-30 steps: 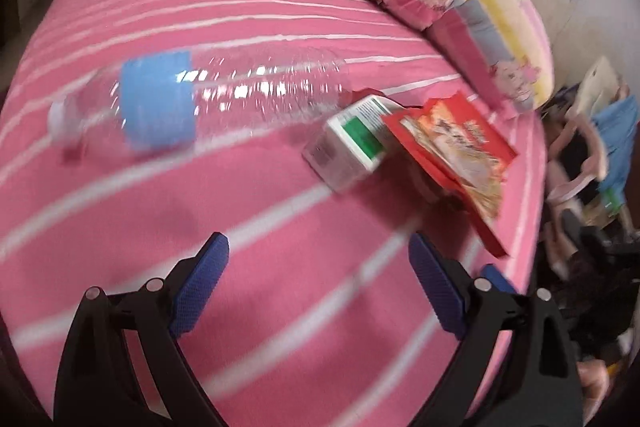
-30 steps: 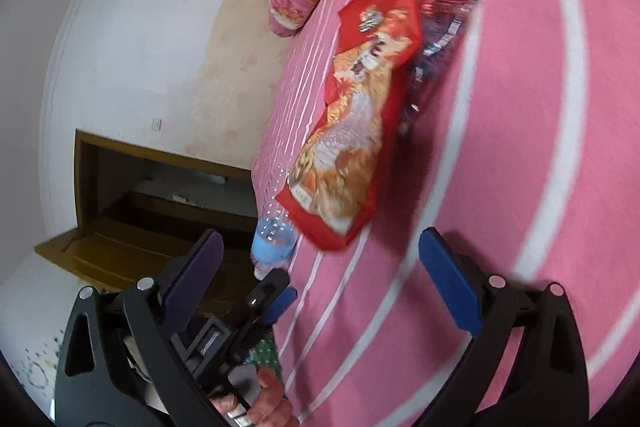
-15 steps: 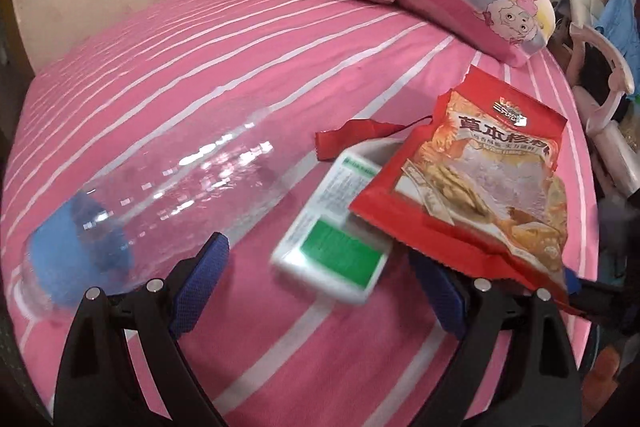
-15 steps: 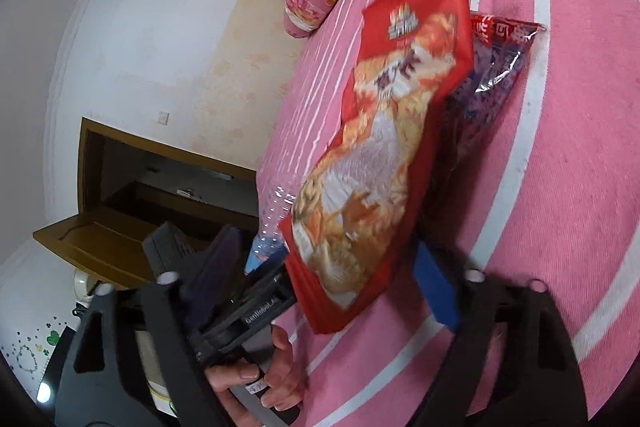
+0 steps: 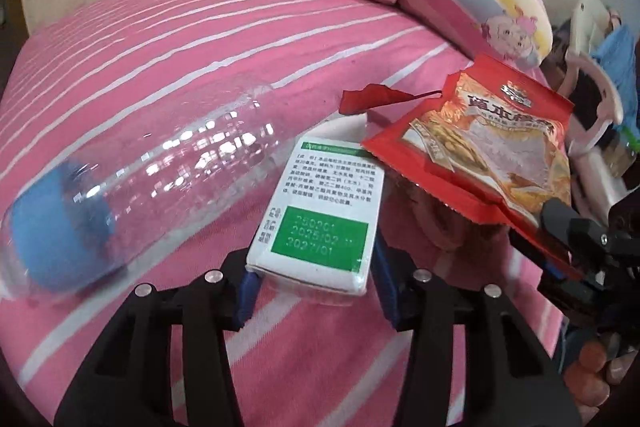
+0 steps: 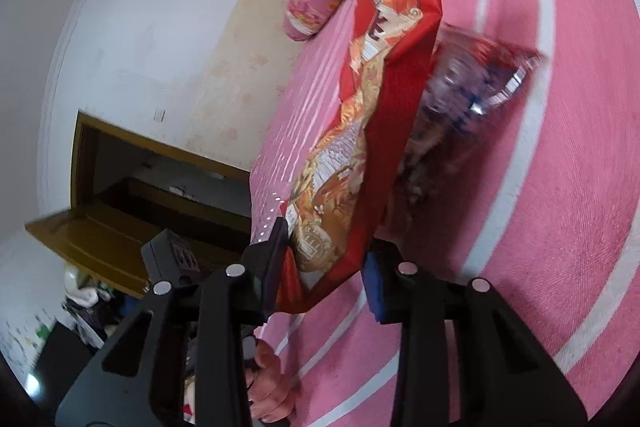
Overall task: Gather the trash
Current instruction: 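Grasp the white-and-green carton with the left gripper while the right grasps the red snack bag, then carry the carton and red snack bag in both grippers over the bin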
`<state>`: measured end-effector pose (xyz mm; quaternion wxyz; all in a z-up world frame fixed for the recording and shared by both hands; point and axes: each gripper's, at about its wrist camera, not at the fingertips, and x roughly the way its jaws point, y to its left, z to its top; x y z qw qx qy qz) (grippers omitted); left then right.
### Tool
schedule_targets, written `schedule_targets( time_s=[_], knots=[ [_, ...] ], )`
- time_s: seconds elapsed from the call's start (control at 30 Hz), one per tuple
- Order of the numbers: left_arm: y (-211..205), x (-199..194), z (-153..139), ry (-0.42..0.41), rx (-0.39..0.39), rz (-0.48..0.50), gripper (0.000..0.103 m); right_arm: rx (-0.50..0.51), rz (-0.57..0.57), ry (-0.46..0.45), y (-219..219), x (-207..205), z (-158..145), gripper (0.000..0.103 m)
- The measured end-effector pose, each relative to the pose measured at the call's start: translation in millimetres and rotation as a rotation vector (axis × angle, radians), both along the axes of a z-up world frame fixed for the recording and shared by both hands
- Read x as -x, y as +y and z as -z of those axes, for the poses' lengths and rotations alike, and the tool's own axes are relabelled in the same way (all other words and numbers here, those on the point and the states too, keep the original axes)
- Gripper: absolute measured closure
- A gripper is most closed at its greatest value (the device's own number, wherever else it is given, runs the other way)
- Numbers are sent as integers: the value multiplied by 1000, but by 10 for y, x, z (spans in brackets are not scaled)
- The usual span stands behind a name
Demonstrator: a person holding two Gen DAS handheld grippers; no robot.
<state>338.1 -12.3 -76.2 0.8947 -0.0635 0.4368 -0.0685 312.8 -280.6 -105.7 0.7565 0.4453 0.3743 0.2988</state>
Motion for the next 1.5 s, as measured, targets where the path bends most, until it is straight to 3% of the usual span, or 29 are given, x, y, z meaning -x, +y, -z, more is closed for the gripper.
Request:
schedule_targets(
  time_s=[0.23,0.27,0.37,0.63,0.93,1.2,1.3,1.5],
  knots=[
    [120,457,-222,-44,118,-78,56,97,-18,-112,91,238,-421,70],
    [133,538,-259,-55,141,-91,56,114,-27,-127,104,311,-483,79],
    [198,808,-334,-73,207,-123,56,156,-41,-143,147,434,-575,86],
    [299,1615,-459,-119,332,-188,56,270,-62,-263,283,892,-934,87],
    [293,2430,-688,-177,440,-220,56,223,-81,-318,198,1621,-1116,87],
    [26,2961,-1088,-243,494,-159,56,240,-63,-392,-71,2357,-1398,87],
    [-151,3145,-1217,-252,513,-121,56,305,-22,-428,-302,2653,-1500,87],
    [-604,3226,-1371,-248,525,-22,56,361,48,-423,-793,2957,-1503,87]
  ],
)
